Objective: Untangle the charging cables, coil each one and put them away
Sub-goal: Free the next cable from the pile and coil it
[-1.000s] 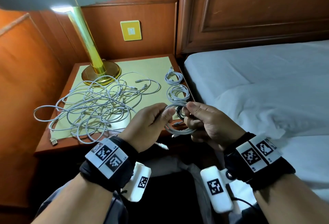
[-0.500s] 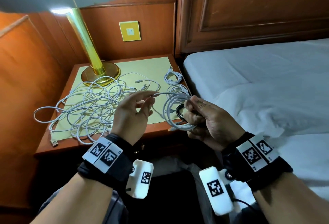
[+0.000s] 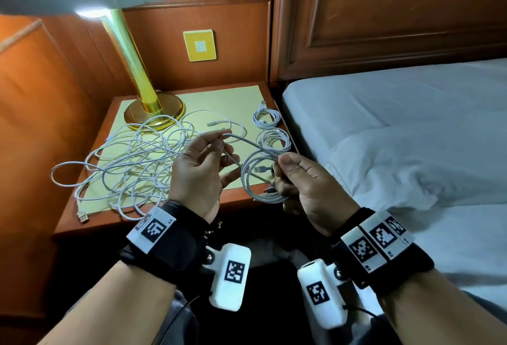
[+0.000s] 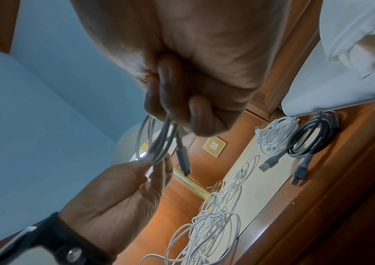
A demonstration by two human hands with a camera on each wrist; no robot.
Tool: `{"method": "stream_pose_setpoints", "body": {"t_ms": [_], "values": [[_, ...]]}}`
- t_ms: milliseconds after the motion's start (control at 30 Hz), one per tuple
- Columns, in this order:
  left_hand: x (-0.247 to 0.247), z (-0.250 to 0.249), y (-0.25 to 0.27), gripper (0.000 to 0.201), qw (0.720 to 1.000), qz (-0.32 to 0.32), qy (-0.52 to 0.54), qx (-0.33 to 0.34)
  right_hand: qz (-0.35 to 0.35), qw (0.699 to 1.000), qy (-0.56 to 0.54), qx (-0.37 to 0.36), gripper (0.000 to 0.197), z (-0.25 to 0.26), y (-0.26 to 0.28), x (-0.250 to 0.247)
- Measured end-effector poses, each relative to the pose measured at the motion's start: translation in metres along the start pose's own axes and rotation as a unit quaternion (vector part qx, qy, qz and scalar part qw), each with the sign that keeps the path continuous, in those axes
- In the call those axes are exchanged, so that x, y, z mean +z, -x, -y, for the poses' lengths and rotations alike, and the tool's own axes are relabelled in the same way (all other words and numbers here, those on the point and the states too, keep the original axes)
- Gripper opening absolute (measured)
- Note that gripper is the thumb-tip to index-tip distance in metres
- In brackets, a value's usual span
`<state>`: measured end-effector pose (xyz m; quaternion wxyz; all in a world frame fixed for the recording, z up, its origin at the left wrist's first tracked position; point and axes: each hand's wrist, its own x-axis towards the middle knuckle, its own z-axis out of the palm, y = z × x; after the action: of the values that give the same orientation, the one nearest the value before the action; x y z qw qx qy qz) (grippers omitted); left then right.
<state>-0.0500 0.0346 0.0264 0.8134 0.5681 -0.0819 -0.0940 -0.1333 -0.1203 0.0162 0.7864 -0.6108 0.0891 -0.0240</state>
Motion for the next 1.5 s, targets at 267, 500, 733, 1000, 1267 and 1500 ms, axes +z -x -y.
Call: {"method": "stream_pose_setpoints", "body": {"t_ms": [267,500,733,1000,1267,1500], "values": [[0.003,-0.002,-0.001,0.020,0.996,-0.058,0.065,-0.030,0.004,1.000,0.028,-0.011,0.031,-0.002,0.000,0.001],[0.004,0.000,-0.004,0.019,0.982,-0.087,0.130,-0.105,0.008,0.999,0.047,-0.015,0.031,-0.002,0.000,0.004],[0.005,0.003,-0.005,0.013,0.984,-0.094,0.096,-0.116,-0.003,0.999,0.051,-0.015,0.031,-0.005,0.000,0.002],[0.007,0.002,0.001,0.036,0.985,-0.008,0.061,-0.160,-0.017,0.999,0.021,-0.037,0.032,0.000,-0.001,0.000],[0.007,0.001,0.009,0.043,0.986,0.116,0.044,-0.114,-0.049,0.997,0.028,-0.054,0.031,-0.001,-0.005,-0.006],[0.007,0.005,0.010,0.048,0.984,0.139,0.047,-0.105,-0.063,0.993,0.063,-0.076,0.032,-0.006,-0.008,-0.005]]}}
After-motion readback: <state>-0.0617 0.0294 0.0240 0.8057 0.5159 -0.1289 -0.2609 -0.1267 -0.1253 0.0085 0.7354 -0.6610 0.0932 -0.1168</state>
